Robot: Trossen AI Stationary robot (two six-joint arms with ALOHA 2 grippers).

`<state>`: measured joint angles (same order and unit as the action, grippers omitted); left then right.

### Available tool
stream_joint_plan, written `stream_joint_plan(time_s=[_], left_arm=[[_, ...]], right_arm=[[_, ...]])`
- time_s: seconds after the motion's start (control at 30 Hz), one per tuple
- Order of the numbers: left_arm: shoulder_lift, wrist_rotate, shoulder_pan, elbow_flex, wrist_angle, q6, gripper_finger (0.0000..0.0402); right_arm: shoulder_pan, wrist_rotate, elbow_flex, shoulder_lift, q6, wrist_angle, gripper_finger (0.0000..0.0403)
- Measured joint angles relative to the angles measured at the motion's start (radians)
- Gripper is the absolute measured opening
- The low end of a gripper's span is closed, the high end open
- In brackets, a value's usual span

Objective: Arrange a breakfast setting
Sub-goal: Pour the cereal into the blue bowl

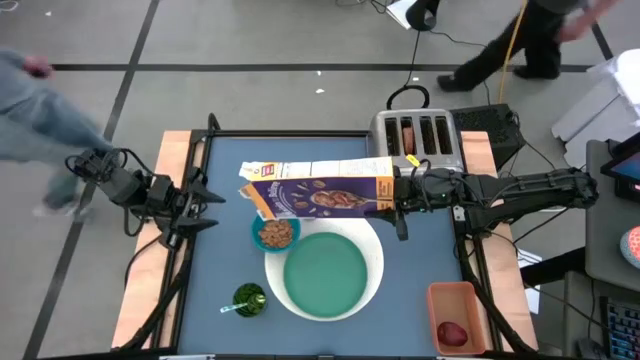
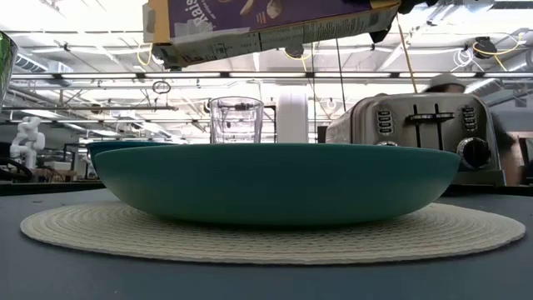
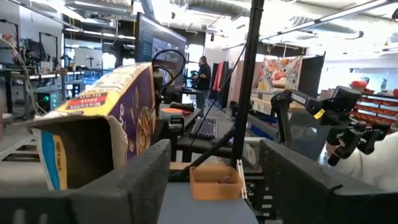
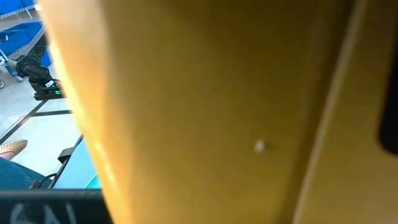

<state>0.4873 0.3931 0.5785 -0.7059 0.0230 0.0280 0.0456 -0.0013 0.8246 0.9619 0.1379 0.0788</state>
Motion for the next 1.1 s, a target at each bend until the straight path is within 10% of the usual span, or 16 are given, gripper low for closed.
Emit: stream_joint_plan(time_s=[0.37,1.1], left_arm=[[0.019,0.0,0.0,0.0,0.005,-0.025,0.0347],[-0.045,0.068,0.0,0.139,0.197,0.157,0.0349]], right_arm=[[0.0,0.0,0.0,0.0,0.0,0.0,0.0162],[0.0,-0.003,0.0,0.0,-0.049,-0.23,0.0162]])
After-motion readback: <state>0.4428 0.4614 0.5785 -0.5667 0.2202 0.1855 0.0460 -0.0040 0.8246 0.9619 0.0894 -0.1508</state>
